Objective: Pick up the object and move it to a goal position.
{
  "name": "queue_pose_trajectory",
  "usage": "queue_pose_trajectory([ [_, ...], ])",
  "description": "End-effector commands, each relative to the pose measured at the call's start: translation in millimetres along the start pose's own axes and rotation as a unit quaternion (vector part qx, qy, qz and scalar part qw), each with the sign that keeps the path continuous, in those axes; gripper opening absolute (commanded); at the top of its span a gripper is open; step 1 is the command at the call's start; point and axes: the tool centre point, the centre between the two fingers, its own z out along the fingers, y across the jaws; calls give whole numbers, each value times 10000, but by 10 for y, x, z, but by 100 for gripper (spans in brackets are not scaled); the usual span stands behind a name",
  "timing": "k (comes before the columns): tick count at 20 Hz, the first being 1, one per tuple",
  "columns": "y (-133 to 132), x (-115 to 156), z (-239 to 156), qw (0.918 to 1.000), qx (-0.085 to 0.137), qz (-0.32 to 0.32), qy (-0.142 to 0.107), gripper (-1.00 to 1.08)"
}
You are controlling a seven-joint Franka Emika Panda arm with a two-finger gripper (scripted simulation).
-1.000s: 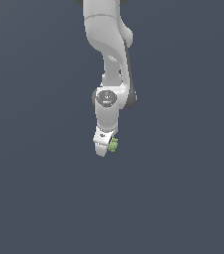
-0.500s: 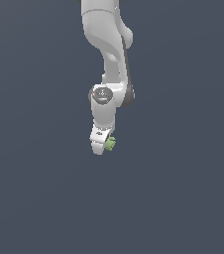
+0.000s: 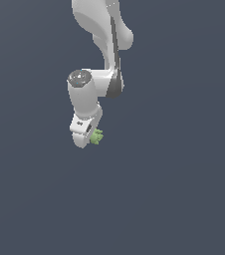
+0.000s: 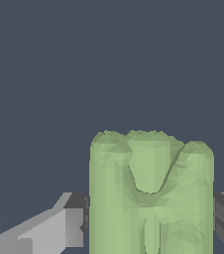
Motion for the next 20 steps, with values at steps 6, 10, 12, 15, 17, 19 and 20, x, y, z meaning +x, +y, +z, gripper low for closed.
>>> queue_pose_trajectory([
  [6, 205, -666, -658, 10000, -1, -1, 9, -100],
  [10, 313, -986, -973, 10000, -1, -1, 9, -100],
  [12, 359, -1116, -1100, 10000, -1, -1, 9, -100],
  [15, 420, -1273, -1250, 10000, 0, 1, 6, -100],
  [17, 452, -1351, -1326, 10000, 0, 3, 3, -100],
  [19, 476, -1410, -1382, 10000, 0, 4, 0, -100],
  [20, 485, -1431, -1402, 10000, 0, 4, 0, -100],
])
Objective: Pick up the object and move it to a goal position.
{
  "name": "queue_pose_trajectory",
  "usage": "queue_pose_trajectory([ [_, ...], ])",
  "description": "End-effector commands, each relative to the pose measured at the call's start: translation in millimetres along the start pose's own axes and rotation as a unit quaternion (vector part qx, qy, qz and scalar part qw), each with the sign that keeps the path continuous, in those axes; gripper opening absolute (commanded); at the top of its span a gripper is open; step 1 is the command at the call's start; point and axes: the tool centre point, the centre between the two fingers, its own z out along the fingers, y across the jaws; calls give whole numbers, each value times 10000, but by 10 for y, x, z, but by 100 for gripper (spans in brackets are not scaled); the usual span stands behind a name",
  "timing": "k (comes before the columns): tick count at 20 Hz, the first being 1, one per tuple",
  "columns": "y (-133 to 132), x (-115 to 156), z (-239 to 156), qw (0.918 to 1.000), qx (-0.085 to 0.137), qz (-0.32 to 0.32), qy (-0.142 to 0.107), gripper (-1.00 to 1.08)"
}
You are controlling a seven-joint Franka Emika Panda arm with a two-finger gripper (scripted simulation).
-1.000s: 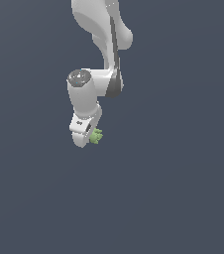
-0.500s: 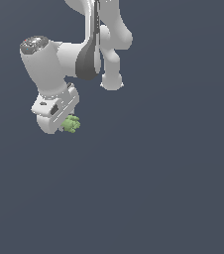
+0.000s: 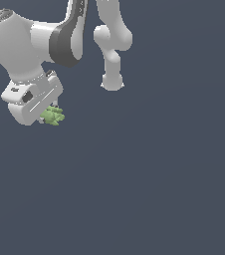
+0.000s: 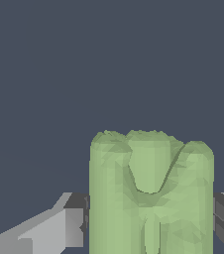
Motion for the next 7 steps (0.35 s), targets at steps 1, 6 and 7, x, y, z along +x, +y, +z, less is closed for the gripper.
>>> queue_pose_trajectory([
  [1, 25, -55, -57, 10000, 5, -6, 0, -100],
  [6, 40, -66, -66, 10000, 5, -5, -3, -100],
  [7, 40, -64, -64, 10000, 5, -5, -3, -100],
])
